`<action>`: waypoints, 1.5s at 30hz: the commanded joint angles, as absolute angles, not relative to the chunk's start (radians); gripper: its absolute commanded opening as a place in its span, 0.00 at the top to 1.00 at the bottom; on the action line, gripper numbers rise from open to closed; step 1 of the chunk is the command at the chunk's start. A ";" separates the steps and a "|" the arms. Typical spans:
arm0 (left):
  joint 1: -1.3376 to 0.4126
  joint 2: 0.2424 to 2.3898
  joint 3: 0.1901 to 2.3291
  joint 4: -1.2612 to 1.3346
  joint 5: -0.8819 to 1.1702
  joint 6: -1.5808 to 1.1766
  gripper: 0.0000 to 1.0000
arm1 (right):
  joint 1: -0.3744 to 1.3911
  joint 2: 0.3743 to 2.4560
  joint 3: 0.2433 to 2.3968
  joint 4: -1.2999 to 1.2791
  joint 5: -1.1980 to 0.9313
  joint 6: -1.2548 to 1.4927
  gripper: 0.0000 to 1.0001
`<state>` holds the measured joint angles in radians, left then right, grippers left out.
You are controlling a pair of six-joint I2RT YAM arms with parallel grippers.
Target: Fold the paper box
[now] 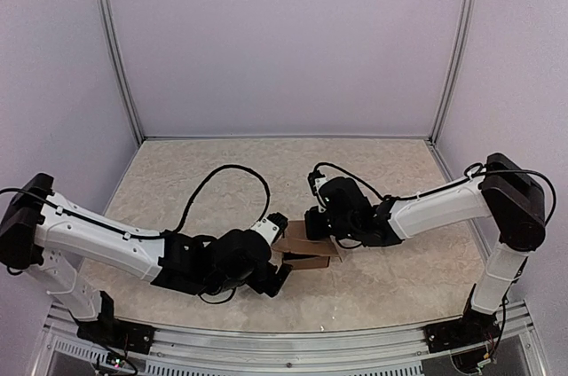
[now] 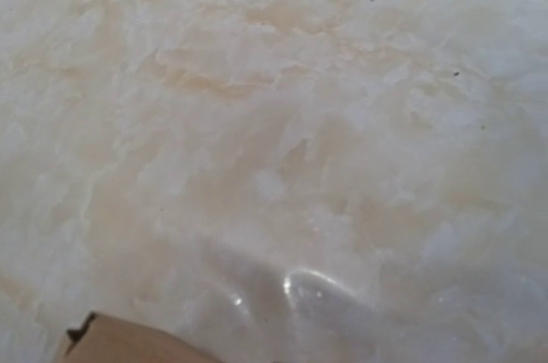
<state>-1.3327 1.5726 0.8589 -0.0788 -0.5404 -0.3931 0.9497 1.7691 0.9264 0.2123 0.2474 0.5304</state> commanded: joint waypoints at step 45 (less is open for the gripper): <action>-0.913 1.599 0.671 0.453 0.349 -0.660 0.98 | 1.023 1.805 0.968 0.112 0.415 0.459 0.99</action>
